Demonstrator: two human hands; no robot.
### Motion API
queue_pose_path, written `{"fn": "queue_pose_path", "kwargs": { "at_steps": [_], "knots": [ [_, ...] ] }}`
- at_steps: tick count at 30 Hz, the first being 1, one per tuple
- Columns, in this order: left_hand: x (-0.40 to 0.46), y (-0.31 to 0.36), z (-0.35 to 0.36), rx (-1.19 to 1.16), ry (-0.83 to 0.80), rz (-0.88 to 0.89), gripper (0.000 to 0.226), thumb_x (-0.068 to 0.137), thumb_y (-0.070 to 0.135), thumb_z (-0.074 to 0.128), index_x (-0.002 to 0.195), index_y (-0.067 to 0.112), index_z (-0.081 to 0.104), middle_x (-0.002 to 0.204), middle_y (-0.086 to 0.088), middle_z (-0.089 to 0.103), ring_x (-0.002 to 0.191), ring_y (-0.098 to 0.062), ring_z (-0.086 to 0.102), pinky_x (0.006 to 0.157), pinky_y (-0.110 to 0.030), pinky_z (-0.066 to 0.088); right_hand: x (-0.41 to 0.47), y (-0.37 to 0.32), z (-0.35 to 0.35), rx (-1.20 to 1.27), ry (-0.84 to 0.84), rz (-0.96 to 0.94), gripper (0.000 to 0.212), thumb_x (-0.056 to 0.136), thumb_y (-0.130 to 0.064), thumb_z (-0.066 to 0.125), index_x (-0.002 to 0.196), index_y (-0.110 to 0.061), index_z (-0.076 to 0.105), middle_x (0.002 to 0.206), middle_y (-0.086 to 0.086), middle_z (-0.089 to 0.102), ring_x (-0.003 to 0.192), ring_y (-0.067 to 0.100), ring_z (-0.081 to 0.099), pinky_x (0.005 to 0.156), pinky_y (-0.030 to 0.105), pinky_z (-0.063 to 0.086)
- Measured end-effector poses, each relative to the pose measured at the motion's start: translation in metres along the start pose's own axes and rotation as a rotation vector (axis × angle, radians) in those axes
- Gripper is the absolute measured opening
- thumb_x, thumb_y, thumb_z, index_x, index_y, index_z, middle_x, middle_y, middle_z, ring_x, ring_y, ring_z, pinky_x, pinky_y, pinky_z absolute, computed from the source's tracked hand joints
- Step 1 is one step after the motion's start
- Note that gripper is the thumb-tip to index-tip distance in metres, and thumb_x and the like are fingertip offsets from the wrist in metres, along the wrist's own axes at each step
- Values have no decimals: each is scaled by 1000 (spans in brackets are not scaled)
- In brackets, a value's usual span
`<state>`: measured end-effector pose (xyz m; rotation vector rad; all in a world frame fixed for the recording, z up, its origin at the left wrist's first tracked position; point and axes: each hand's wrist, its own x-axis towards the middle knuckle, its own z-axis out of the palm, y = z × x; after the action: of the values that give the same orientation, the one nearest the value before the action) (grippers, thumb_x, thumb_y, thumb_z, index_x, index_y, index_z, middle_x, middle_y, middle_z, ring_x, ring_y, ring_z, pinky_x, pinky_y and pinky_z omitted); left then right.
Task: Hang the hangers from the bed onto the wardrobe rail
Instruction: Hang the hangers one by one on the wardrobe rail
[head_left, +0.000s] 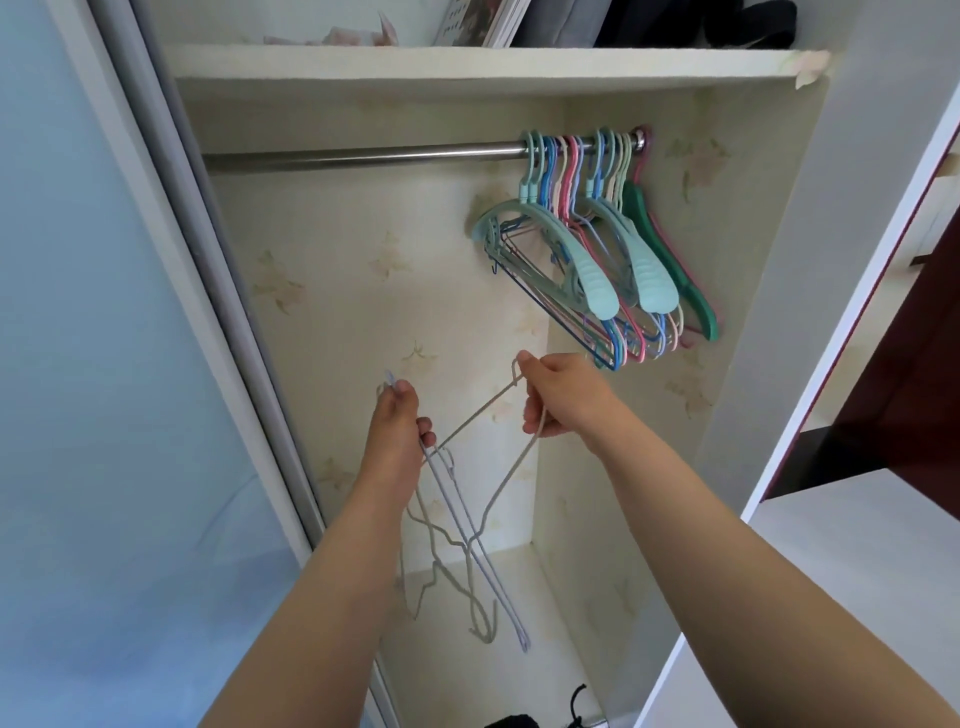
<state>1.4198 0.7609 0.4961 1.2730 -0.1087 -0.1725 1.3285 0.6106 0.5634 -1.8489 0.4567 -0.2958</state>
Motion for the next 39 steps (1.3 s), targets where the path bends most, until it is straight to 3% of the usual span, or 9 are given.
{"fn": "queue_pose_path", "kwargs": {
  "at_steps": [3, 5, 7, 13, 18, 23, 30, 35, 39],
  "knots": [
    [2, 2, -5, -20, 58, 13, 45, 103, 38, 35, 131, 3, 43, 94, 3, 38, 55, -9, 27, 50, -21, 31, 1, 13, -3, -170, 84, -38, 42, 100, -35, 35, 72, -9, 53, 50, 8, 58, 44, 18, 61, 53, 29, 54],
    [3, 4, -5, -106, 61, 25, 28, 104, 35, 35, 99, 13, 53, 83, 2, 33, 56, -9, 24, 50, -20, 28, 1, 21, -3, -198, 97, -21, 41, 100, -29, 32, 75, -8, 56, 49, 10, 59, 46, 20, 62, 54, 30, 54],
    [3, 8, -3, -159, 80, 39, 26, 105, 29, 36, 79, 23, 41, 73, 5, 27, 56, -9, 23, 51, -20, 25, 0, 26, -4, -152, 7, 54, 36, 97, -20, 31, 79, -6, 58, 47, 10, 61, 49, 21, 62, 55, 30, 54],
    [8, 11, -3, -431, 177, 38, 25, 99, 16, 37, 76, 21, 38, 70, 5, 32, 53, -10, 24, 51, -22, 23, -4, 53, 6, -124, -195, 267, 32, 97, -19, 26, 79, -7, 50, 48, 9, 58, 52, 21, 60, 54, 25, 52],
    [12, 11, -6, -468, 227, 14, 28, 97, 19, 33, 69, 21, 33, 67, 5, 31, 49, -11, 21, 44, -22, 20, -3, 92, 8, -312, 50, 120, 32, 99, -23, 32, 69, -19, 43, 81, 13, 55, 76, 29, 56, 76, 36, 50],
    [19, 17, -9, -483, 351, 11, 35, 100, 36, 29, 69, 21, 29, 66, 6, 27, 48, -12, 16, 44, -24, 14, -15, 115, 10, -383, 33, -47, 33, 102, -27, 34, 77, -6, 42, 72, 16, 52, 67, 27, 48, 64, 36, 39],
    [36, 22, -14, -479, 531, -182, 41, 102, 47, 21, 131, 27, 43, 93, 10, 47, 53, -11, 27, 42, -14, 21, -39, 123, 14, -473, 88, -316, 34, 103, -25, 32, 70, -24, 26, 54, -2, 33, 48, 14, 32, 49, 32, 20],
    [33, 20, -5, -481, 571, -224, 42, 102, 47, 23, 132, 26, 42, 100, 5, 51, 58, -11, 35, 46, -16, 26, -41, 131, 20, -497, 128, -332, 28, 103, -26, 29, 79, -11, 33, 53, -2, 35, 49, 20, 34, 51, 37, 22],
    [35, 22, -6, -575, 612, -141, 49, 100, 51, 26, 143, 30, 36, 146, 7, 42, 107, -14, 55, 59, -18, 36, -40, 144, 14, -405, 255, -221, 29, 103, -25, 30, 77, -11, 34, 55, -1, 39, 49, 18, 36, 50, 34, 25]
  ]
}}
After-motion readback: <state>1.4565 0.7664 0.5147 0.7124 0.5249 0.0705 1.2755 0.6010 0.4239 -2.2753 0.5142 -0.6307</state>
